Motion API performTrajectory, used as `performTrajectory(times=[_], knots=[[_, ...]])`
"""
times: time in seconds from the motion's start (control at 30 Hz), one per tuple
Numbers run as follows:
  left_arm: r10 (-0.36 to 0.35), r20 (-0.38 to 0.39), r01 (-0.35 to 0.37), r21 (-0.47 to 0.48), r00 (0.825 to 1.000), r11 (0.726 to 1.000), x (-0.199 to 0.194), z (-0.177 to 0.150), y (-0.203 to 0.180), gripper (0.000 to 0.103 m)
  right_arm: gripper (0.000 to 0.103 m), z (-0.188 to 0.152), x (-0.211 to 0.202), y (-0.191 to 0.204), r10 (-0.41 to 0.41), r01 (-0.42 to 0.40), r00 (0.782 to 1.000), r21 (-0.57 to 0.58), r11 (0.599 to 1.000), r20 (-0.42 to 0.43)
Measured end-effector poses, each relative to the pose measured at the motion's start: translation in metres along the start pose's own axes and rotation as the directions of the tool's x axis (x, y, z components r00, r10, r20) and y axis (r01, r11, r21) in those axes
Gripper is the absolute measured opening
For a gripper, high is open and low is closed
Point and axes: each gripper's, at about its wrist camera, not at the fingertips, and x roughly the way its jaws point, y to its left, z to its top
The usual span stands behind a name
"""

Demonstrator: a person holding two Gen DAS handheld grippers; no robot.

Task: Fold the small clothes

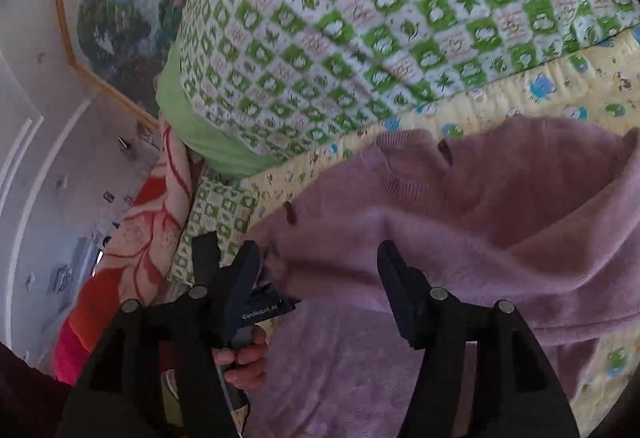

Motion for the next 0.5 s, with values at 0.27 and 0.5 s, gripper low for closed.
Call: performTrajectory(times=[0.27, 0.5], knots=[[-0.087, -0.139, 0.095, 0.045, 0.986, 0.994, 0.031, -0.021, -0.022, 0.081, 0.062, -0.029, -0.028, -0.068, -0.203, 0.199, 0.979, 0.171, 0.965, 0.009], [0.101, -0.069, -0.033, 0.647, 0.992, 0.762, 0.039, -0.071, -0.117, 0.087, 0.062, -0.047, -0.071, -0.111, -0.288, 0.265, 0.957, 0.279, 0.923, 0.044]])
